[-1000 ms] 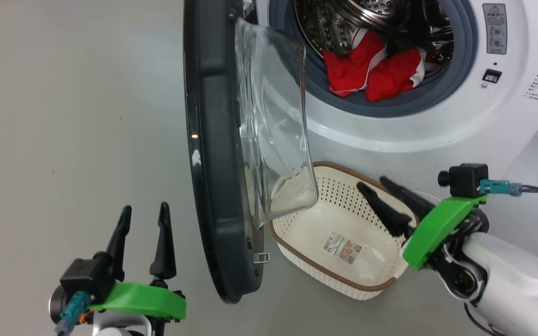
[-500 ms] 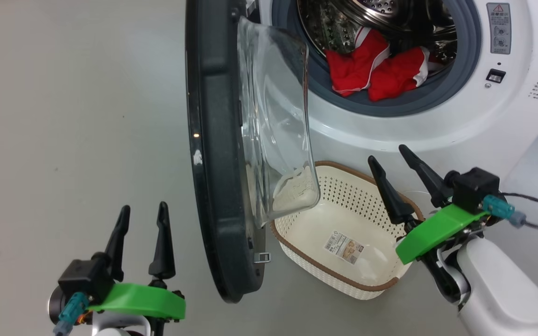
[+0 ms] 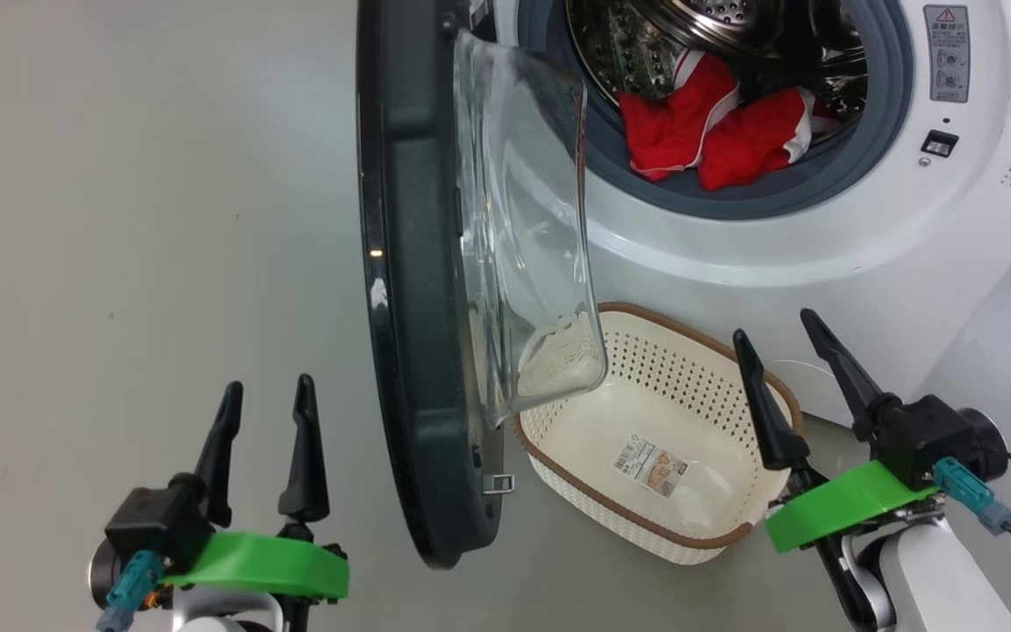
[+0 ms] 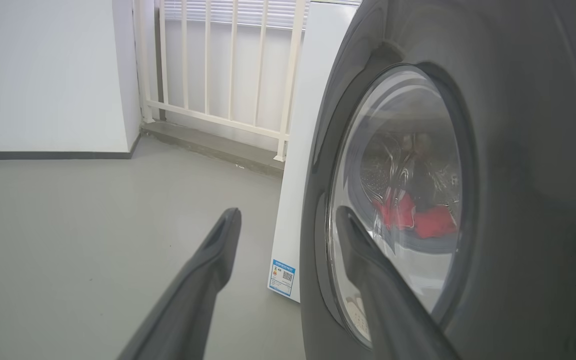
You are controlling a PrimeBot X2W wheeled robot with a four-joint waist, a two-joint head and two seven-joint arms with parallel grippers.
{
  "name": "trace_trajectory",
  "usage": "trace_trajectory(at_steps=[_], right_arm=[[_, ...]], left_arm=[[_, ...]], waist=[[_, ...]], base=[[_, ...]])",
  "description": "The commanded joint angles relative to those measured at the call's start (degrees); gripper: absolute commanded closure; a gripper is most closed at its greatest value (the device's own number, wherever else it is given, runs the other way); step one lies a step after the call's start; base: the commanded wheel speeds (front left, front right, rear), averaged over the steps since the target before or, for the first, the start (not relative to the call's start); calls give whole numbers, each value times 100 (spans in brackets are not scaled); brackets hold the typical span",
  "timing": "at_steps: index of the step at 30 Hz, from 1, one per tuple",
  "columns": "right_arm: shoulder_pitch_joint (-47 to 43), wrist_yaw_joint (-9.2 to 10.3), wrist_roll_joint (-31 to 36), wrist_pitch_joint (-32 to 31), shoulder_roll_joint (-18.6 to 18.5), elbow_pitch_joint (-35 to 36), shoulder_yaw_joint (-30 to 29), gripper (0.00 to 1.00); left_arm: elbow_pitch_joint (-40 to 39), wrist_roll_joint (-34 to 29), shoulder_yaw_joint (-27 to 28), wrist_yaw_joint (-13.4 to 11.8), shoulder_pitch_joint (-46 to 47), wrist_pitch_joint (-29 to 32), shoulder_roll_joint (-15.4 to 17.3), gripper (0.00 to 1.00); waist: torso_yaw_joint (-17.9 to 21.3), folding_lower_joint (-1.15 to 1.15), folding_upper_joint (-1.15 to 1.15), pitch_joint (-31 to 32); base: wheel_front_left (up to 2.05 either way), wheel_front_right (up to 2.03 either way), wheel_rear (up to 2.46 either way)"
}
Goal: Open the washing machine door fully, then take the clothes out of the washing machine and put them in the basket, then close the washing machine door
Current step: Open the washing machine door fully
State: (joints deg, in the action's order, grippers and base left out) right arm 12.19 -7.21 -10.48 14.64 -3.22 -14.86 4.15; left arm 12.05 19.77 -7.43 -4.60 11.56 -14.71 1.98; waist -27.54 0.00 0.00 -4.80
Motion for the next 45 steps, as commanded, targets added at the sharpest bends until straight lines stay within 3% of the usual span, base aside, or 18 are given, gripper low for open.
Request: trace_trajectory(at_steps=[1, 32, 33, 34, 35, 45], right_arm=[[10, -28, 26, 36, 25, 180, 66, 0], [-372, -28, -215, 36, 34, 325, 91, 0], [-371, -28, -220, 36, 34, 316, 95, 0], [-369, -28, -225, 36, 34, 307, 101, 0], [-369, -28, -232, 36, 34, 300, 110, 0], [-361, -28, -279, 36, 34, 199, 132, 0]], left_arm=[[-157, -34, 193, -38, -46, -29, 89, 0], [-91, -160, 124, -45, -210, -29, 89, 0], [-80, -153, 118, -41, -209, -29, 89, 41], [-78, -150, 120, -35, -201, -29, 89, 75], [-96, -145, 125, -18, -187, -29, 89, 100], [-680, -152, 213, -11, 75, -29, 89, 100]], waist=[[4, 0, 0, 5], [-44, 0, 0, 222], [-44, 0, 0, 222], [-44, 0, 0, 221], [-42, 0, 0, 223], [-54, 0, 0, 280]], base=[[0, 0, 0], [0, 0, 0], [0, 0, 0], [0, 0, 0], [0, 0, 0], [0, 0, 0]])
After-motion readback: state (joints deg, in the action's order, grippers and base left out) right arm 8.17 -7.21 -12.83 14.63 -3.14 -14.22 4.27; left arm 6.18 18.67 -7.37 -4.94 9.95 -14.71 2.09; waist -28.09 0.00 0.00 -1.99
